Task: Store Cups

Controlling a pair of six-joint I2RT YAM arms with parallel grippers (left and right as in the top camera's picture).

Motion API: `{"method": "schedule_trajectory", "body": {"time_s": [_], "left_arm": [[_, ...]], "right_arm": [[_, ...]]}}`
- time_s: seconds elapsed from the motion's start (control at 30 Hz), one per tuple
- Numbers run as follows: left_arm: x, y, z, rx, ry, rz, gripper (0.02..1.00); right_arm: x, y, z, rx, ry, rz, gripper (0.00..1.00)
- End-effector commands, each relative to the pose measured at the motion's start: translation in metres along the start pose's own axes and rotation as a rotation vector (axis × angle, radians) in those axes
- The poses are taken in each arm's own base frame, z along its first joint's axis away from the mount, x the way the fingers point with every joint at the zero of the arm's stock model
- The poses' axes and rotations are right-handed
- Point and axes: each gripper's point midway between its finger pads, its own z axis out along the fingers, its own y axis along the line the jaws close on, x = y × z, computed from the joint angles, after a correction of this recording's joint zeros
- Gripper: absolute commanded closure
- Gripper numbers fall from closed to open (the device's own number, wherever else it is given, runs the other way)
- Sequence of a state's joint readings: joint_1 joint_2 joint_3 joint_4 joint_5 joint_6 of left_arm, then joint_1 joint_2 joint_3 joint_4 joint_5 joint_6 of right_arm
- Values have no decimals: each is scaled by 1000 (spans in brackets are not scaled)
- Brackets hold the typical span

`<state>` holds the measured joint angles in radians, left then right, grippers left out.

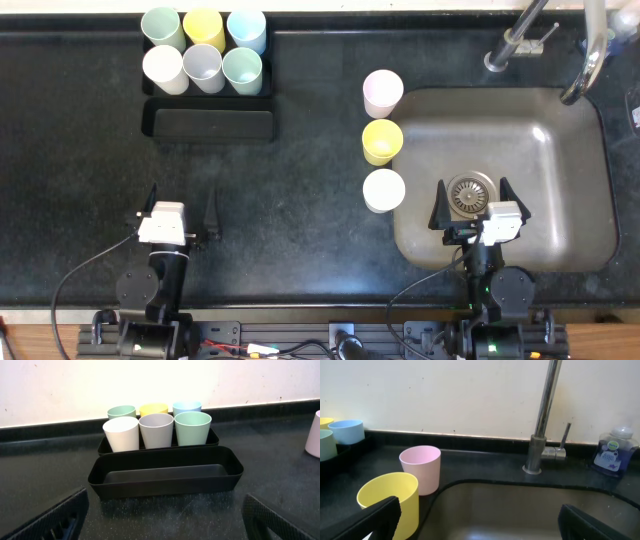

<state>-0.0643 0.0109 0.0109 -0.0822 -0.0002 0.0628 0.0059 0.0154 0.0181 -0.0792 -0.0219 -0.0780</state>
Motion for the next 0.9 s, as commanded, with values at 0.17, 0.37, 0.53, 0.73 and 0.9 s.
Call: {"method": "schedule_trajectory", "body": {"time_s": [0.17, 0.37, 0.53, 0.73, 0.9], "left_arm": [[0, -1, 0, 2, -3, 16, 20], [-3, 0, -1, 2, -8, -2, 20], [-64, -18, 7, 127, 32, -73, 20], [-156, -60, 76, 415, 210, -116, 20], [-215, -104, 175, 576, 432, -252, 20]], "right_arm": [[3, -1, 0, 3, -2, 8, 3], [3, -1, 0, 3, -2, 8, 5], [3, -1, 0, 3, -2, 8, 3], [3, -1, 0, 3, -2, 8, 5], [3, -1, 0, 3, -2, 8, 3]]}}
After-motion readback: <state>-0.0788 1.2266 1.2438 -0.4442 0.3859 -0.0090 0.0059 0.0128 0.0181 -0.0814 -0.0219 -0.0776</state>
